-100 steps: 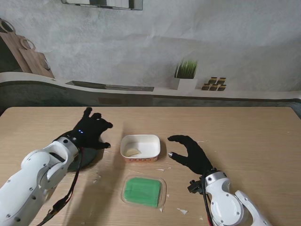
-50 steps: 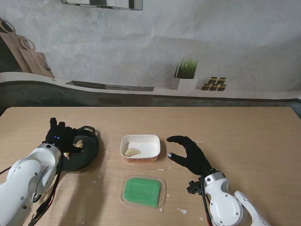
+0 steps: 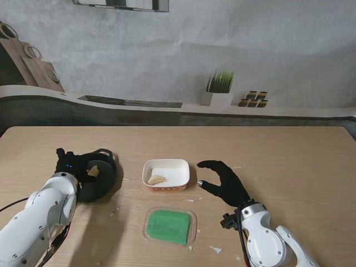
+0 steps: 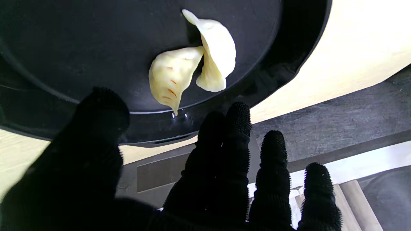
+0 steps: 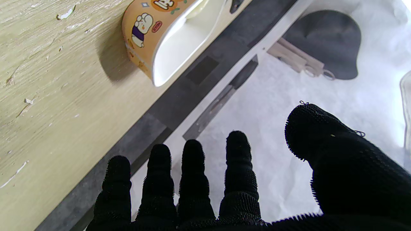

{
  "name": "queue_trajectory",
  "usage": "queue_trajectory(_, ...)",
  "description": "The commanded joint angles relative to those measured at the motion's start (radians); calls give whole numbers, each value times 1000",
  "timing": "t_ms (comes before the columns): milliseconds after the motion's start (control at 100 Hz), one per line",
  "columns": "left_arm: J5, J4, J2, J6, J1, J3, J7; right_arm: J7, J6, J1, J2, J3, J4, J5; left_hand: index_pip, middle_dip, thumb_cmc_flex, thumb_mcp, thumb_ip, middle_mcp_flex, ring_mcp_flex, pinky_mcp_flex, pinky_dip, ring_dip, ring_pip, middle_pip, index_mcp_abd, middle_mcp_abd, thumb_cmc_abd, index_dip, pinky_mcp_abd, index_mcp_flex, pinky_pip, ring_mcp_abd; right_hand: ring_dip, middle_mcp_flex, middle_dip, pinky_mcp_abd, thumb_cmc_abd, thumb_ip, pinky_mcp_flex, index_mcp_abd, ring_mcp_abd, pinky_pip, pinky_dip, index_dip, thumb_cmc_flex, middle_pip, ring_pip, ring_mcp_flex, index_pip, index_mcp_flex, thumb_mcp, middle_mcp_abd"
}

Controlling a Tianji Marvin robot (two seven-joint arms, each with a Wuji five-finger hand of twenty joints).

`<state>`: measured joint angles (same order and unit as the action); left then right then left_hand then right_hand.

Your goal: Load dumplings into a food container

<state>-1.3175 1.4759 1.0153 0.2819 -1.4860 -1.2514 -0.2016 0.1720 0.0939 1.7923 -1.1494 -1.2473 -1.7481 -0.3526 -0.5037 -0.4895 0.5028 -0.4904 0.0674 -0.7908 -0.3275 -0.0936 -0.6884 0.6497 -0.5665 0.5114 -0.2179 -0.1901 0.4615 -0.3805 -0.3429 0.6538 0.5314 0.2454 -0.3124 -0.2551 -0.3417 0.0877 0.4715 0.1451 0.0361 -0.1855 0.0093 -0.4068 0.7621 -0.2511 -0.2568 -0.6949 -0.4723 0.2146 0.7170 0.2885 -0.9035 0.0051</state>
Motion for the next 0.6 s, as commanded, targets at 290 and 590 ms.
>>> queue_trajectory(290,28,-70,3,41,63,75,-31,-10,-6,3,-9,3,0,-2,-29,-19,4,-102,-17,-16,-10,-7,21,15,-19,25,-32,-21,55,-12,-3,17,19,21,-10,-5,-7,-11,-11,-26,-1,-21,0,-2,19,8,25,-25,-10,6,0,1,-14,1)
queue_trajectory(590,22,-106,-3,39,98,132,-58,-7,-4,3,-10,-1,0,-3,-106,-60,23,-189,-8,-52,-15,-6,32,15,-32,65,11,13,112,-58,0,22,9,4,-11,-5,-7,-11,-9,-27,0,-21,1,-2,20,8,22,-25,-11,7,1,2,-16,1)
